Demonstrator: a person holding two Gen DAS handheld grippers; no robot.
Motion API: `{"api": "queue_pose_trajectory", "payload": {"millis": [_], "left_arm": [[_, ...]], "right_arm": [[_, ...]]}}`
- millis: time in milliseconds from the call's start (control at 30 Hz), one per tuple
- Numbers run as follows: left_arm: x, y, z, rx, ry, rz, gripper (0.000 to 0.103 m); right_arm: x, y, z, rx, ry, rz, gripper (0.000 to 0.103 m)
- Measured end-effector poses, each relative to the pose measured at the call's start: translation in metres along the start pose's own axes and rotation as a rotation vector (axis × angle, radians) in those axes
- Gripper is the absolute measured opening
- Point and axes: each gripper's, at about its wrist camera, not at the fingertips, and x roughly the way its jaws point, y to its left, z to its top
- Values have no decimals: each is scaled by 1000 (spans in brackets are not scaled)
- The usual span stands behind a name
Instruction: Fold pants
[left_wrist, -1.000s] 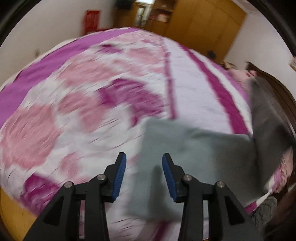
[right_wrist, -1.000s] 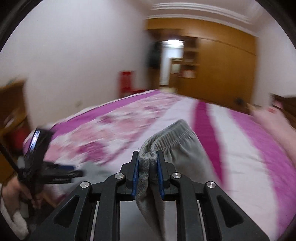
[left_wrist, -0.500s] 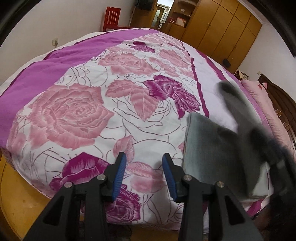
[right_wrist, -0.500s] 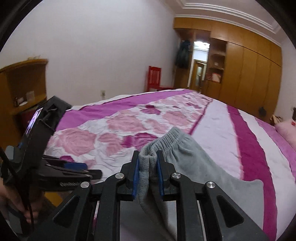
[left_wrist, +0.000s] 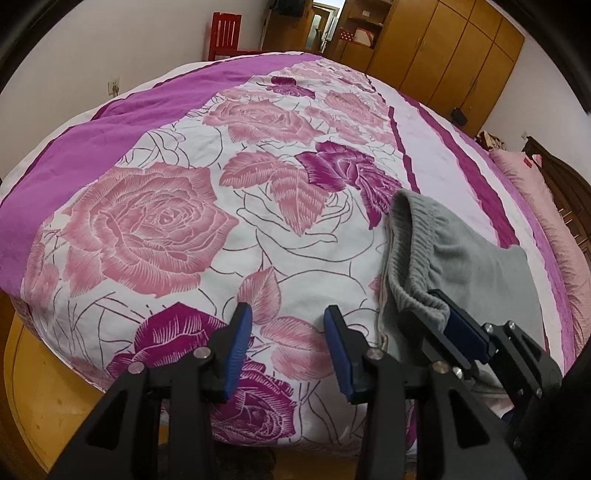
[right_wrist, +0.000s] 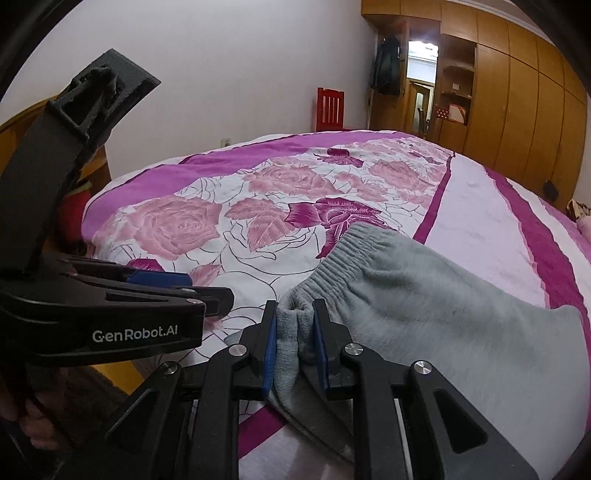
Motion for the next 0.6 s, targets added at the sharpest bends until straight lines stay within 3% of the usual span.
{"api": "queue_pose_trajectory", "payload": {"millis": [167,300,467,600], "left_arm": [[-3,2,-1,-9,-5,-8,42],[-7,5,-2,-17,-18,-16,42],[-23,27,-2,-111,-71,-107,49],[-31,37,0,-167,-101,-161,51]], "right_arm": [[0,3,0,1,2,5,21],[-4,8,-2,2,-31,39,30],[-33,7,-6,-4,-147,125,42],[-59,-12,-9,28,-199,140,52]]}}
